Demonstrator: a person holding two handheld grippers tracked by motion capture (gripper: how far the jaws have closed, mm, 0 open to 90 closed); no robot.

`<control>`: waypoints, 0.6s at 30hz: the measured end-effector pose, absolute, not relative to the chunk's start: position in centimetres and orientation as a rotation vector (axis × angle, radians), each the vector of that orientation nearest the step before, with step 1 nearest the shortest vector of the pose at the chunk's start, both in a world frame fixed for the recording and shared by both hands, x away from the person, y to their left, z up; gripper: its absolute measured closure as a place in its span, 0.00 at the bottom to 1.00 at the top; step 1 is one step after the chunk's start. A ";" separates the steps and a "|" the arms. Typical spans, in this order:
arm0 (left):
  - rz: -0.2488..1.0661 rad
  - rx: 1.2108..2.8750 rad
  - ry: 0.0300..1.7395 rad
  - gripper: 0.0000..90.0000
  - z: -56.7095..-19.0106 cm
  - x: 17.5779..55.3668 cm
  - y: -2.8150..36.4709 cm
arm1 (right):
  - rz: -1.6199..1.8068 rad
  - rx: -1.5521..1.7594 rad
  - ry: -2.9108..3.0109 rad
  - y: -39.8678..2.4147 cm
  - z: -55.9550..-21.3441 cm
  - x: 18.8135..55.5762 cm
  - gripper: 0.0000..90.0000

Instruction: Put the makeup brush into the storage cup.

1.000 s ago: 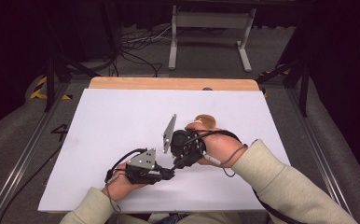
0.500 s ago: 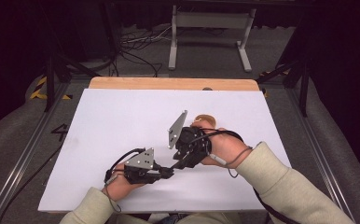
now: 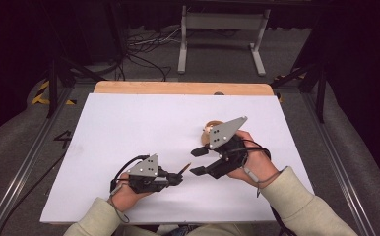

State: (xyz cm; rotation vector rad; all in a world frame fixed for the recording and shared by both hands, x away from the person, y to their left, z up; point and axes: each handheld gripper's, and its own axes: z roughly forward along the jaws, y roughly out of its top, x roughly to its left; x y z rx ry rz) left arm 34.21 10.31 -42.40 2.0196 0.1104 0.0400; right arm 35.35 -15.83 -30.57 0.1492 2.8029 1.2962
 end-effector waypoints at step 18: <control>0.032 1.877 0.088 0.93 -42.0 34.1 10.3 | 1.771 0.176 2.433 -18.7 -35.0 34.1 0.41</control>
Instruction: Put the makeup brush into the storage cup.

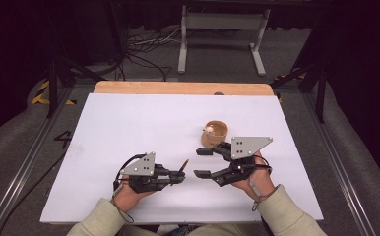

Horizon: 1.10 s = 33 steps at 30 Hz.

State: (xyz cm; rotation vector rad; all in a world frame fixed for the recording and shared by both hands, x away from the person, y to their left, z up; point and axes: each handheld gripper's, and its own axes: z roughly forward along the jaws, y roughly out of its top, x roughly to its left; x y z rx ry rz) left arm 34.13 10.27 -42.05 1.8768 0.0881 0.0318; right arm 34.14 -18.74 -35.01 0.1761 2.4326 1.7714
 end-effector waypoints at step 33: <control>0.016 1.831 0.103 0.93 -42.3 34.3 10.3 | 1.937 0.175 2.293 -15.4 -38.2 33.8 0.61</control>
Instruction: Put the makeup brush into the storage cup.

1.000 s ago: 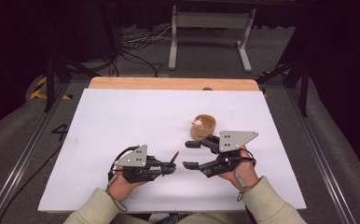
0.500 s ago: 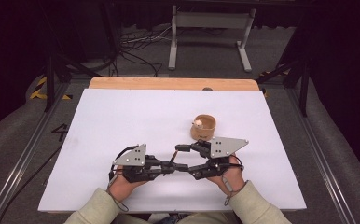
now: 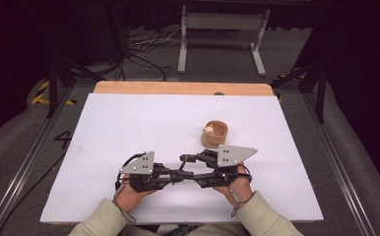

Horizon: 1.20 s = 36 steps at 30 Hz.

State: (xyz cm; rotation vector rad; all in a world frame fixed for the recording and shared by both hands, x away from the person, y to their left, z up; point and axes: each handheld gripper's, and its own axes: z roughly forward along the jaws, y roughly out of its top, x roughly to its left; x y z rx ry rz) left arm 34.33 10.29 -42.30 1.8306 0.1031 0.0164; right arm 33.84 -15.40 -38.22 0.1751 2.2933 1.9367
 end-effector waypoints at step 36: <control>0.044 1.841 0.118 0.88 -42.1 34.3 10.4 | 1.983 0.232 2.338 -15.3 -38.3 34.1 0.93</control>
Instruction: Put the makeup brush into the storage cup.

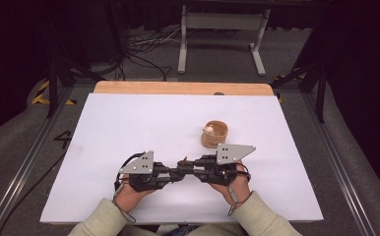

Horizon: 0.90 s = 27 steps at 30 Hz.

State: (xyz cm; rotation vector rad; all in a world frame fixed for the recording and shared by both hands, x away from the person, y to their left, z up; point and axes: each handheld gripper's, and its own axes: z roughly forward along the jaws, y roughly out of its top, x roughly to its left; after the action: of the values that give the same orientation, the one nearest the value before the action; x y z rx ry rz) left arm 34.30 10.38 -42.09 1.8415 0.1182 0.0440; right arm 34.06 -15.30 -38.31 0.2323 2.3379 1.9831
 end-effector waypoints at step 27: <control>0.069 1.799 0.298 0.23 -42.1 35.2 12.3 | 1.828 0.432 2.250 -18.2 -34.3 36.5 0.93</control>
State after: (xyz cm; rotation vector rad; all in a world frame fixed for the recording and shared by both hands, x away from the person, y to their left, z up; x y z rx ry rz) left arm 35.24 12.29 -42.11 1.7993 0.2975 0.0694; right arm 36.50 -18.20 -34.33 0.4319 2.2497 1.8284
